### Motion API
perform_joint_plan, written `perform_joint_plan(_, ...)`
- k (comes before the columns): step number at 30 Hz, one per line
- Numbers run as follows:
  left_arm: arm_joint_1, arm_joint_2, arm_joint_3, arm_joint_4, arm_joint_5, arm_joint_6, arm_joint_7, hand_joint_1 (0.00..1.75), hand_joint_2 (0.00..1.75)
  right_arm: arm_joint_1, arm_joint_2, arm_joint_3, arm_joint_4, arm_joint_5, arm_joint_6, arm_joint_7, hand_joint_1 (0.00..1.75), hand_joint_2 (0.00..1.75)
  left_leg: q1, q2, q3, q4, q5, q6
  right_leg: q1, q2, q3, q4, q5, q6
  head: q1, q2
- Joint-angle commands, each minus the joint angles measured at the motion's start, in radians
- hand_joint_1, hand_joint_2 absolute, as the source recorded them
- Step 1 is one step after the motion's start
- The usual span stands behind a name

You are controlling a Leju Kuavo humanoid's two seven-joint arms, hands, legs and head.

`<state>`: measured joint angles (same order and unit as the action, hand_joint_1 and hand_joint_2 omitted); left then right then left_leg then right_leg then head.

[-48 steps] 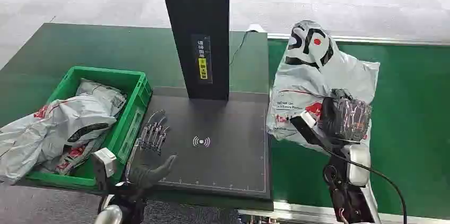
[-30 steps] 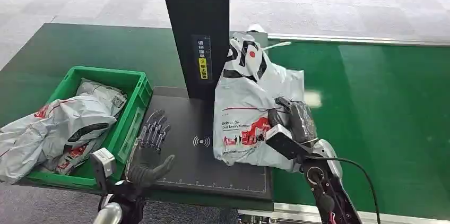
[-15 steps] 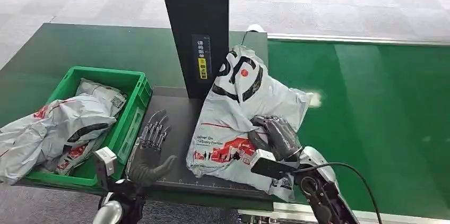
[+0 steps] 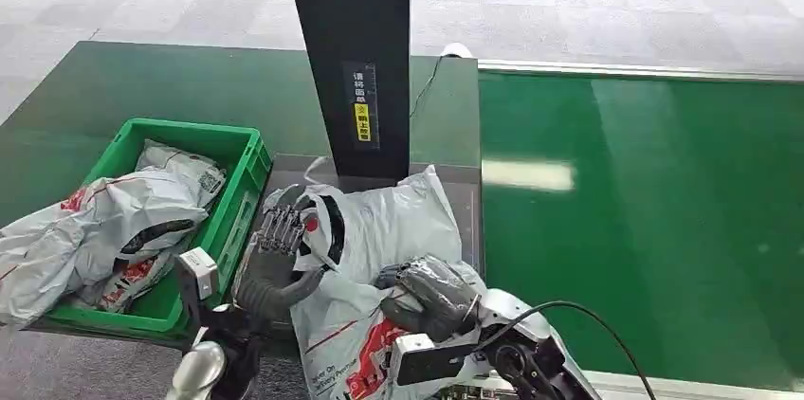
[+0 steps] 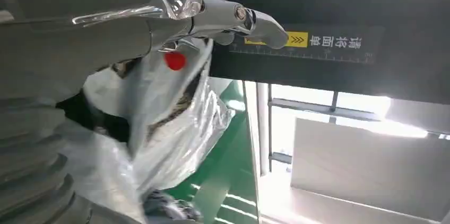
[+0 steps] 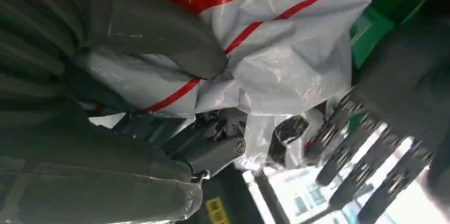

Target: Moved the parcel from conveyor to table for the left to box.

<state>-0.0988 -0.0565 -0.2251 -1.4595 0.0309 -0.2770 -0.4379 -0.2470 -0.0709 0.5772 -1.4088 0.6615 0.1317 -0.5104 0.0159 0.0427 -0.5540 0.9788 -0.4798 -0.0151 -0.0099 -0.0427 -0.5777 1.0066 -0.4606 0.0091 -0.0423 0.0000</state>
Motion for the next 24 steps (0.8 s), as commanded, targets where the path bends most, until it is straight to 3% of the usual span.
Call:
perform_joint_plan(1, -0.05, 0.002, -0.025, 0.098, 0.005, 0.001, 0.0, 0.0, 1.75, -0.156, 0.019, 0.138, 0.219, -0.052, 0.005, 0.009, 1.75, 1.75, 0.0, 0.0, 0.001, -0.001, 0.0, 0.001, 0.0, 0.005, 0.001, -0.001, 0.001, 0.0, 0.0, 0.0)
perform_joint_plan(9, -0.043, -0.005, -0.015, 0.078, 0.011, 0.007, 0.004, 0.0, 1.75, -0.157, 0.023, 0.084, 0.236, 0.011, -0.215, 0.028, 1.75, 1.75, 0.0, -0.002, 0.001, -0.001, 0.0, 0.001, 0.0, 0.003, 0.001, -0.001, 0.001, -0.001, 0.0, 0.0)
perform_joint_plan(24, -0.041, -0.005, -0.016, 0.078, 0.011, 0.007, 0.004, 0.0, 1.75, -0.151, 0.021, 0.082, 0.233, 0.008, -0.22, 0.026, 1.75, 1.75, 0.0, -0.002, 0.0, 0.0, 0.0, 0.001, 0.0, 0.002, 0.0, -0.001, 0.0, 0.0, 0.0, 0.0)
